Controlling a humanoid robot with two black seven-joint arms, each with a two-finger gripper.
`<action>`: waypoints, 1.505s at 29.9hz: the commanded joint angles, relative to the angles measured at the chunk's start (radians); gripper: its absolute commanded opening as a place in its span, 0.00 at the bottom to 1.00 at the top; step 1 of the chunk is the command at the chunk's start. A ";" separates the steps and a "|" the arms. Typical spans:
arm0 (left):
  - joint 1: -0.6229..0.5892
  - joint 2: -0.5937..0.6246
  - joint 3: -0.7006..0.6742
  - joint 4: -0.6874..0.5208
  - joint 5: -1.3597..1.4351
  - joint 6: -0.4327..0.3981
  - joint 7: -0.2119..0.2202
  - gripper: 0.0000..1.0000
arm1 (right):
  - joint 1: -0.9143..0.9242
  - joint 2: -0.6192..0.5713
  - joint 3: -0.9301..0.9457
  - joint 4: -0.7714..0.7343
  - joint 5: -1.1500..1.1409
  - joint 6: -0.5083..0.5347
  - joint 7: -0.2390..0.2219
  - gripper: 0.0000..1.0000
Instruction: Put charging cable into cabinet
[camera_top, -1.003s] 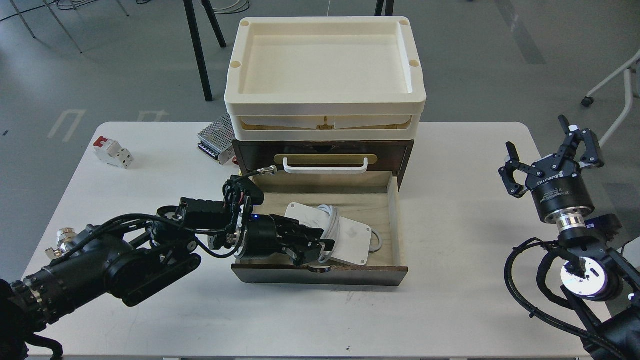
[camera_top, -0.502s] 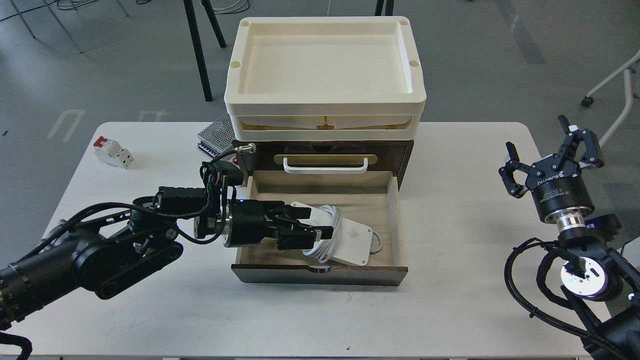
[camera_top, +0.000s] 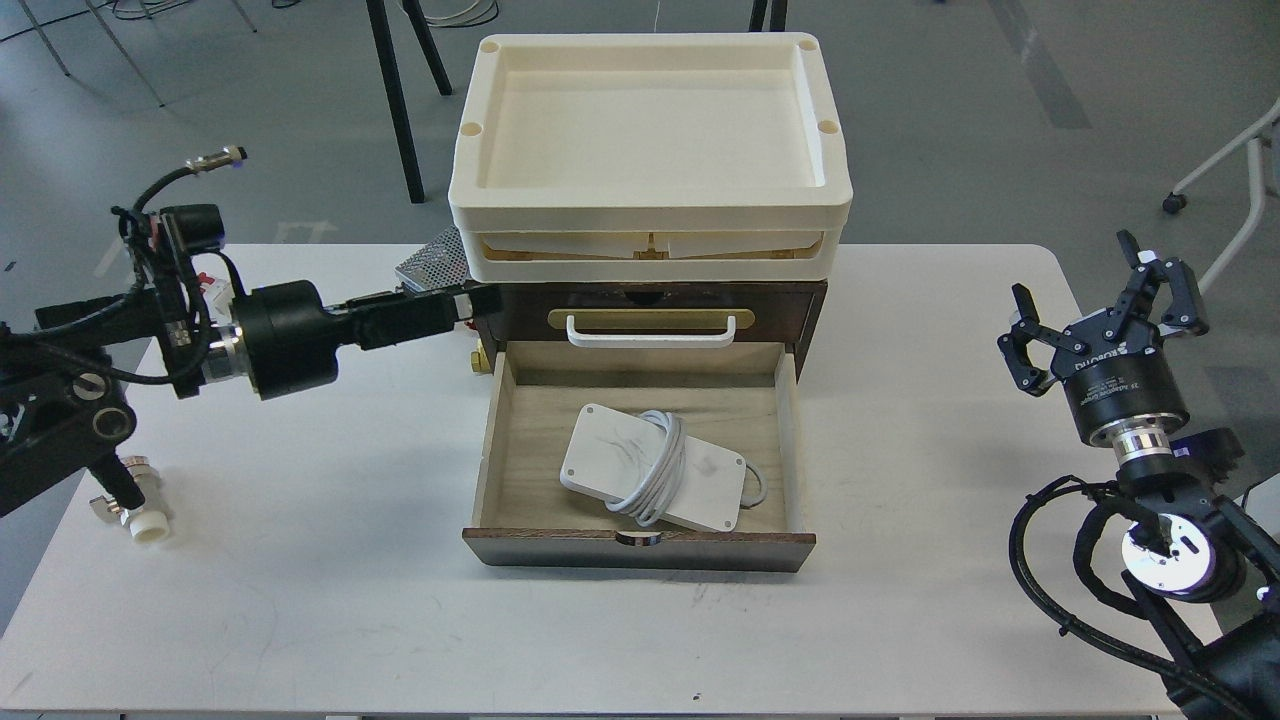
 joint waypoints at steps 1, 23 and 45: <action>0.034 0.077 0.000 0.013 -0.208 0.003 0.000 0.98 | 0.000 0.000 0.000 -0.001 0.000 0.000 0.000 1.00; 0.124 -0.265 -0.001 0.642 -1.050 -0.029 0.000 0.99 | 0.000 0.000 -0.002 0.001 0.000 0.000 0.000 0.99; 0.182 -0.323 -0.002 0.699 -1.204 -0.155 0.000 0.99 | 0.000 0.000 0.000 0.001 0.000 -0.002 0.000 1.00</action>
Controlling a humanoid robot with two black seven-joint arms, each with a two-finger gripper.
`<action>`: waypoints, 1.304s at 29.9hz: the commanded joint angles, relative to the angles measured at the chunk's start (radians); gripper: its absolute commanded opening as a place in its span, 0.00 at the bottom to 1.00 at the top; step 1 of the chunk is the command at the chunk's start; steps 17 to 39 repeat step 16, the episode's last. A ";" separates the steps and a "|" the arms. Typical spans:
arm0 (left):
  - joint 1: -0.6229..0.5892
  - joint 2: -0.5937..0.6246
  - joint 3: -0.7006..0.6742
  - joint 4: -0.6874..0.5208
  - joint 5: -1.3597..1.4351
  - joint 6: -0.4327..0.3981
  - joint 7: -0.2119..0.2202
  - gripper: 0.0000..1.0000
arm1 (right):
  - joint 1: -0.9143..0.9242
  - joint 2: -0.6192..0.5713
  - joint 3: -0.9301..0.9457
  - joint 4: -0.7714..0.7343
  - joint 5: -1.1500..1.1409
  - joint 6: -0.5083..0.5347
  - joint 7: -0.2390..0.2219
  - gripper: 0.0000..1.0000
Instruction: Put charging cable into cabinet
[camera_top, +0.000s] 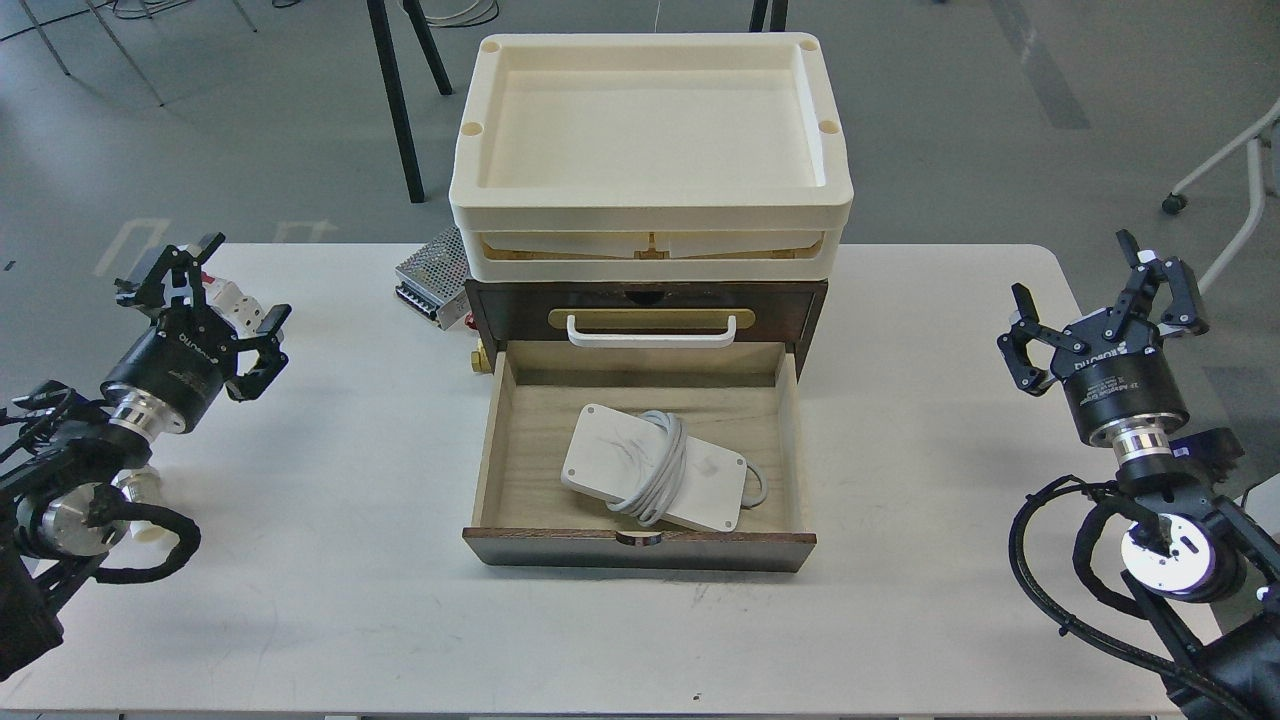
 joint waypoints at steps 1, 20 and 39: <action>0.003 -0.007 0.000 0.001 0.000 0.001 0.000 0.99 | 0.000 0.000 0.000 0.000 0.000 0.000 0.000 0.99; 0.003 -0.005 0.001 0.001 0.002 0.003 0.000 0.99 | -0.001 0.000 -0.002 0.001 0.000 0.000 0.000 1.00; 0.003 -0.005 0.001 0.001 0.002 0.003 0.000 0.99 | -0.001 0.000 -0.002 0.001 0.000 0.000 0.000 1.00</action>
